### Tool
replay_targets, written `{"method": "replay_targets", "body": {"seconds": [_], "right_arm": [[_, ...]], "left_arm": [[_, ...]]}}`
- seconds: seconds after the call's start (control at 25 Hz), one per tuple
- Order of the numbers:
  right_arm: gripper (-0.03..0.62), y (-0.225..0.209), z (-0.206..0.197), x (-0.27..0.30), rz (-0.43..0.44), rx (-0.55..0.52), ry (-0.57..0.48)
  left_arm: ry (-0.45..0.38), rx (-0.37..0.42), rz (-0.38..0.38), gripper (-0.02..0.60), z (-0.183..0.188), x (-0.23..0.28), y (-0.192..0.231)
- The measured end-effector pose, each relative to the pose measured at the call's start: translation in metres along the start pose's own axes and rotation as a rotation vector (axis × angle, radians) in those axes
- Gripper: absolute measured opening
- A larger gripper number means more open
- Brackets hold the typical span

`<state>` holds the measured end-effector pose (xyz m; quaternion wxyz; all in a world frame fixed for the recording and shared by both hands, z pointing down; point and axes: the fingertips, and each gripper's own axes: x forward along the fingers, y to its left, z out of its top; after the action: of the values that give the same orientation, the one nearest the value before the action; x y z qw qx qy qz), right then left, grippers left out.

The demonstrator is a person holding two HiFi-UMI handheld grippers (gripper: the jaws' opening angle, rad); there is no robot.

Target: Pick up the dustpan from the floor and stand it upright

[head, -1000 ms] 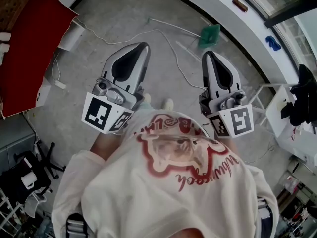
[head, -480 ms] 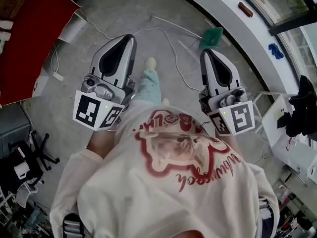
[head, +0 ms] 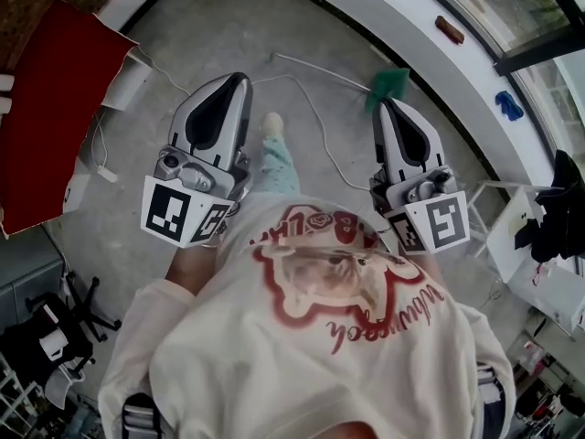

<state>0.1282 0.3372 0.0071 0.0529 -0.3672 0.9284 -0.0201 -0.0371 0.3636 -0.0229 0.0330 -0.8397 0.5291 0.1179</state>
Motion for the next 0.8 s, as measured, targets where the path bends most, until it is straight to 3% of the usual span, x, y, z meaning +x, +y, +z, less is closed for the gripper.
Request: {"method": "replay_targets", "body": {"seconds": [0.48,0.8], "right_arm": [[0.025,-0.085,0.001,0.202,-0.035,0.010,-0.006],[0.025,-0.114,0.008,0.339,-0.031,0.000,-0.033]], "left_arm": [[0.007,-0.008,-0.025,0.020,-0.008,0.148,0.170],[0.028,-0.031,-0.073,0.020,-0.019,0.226,0.270]]}}
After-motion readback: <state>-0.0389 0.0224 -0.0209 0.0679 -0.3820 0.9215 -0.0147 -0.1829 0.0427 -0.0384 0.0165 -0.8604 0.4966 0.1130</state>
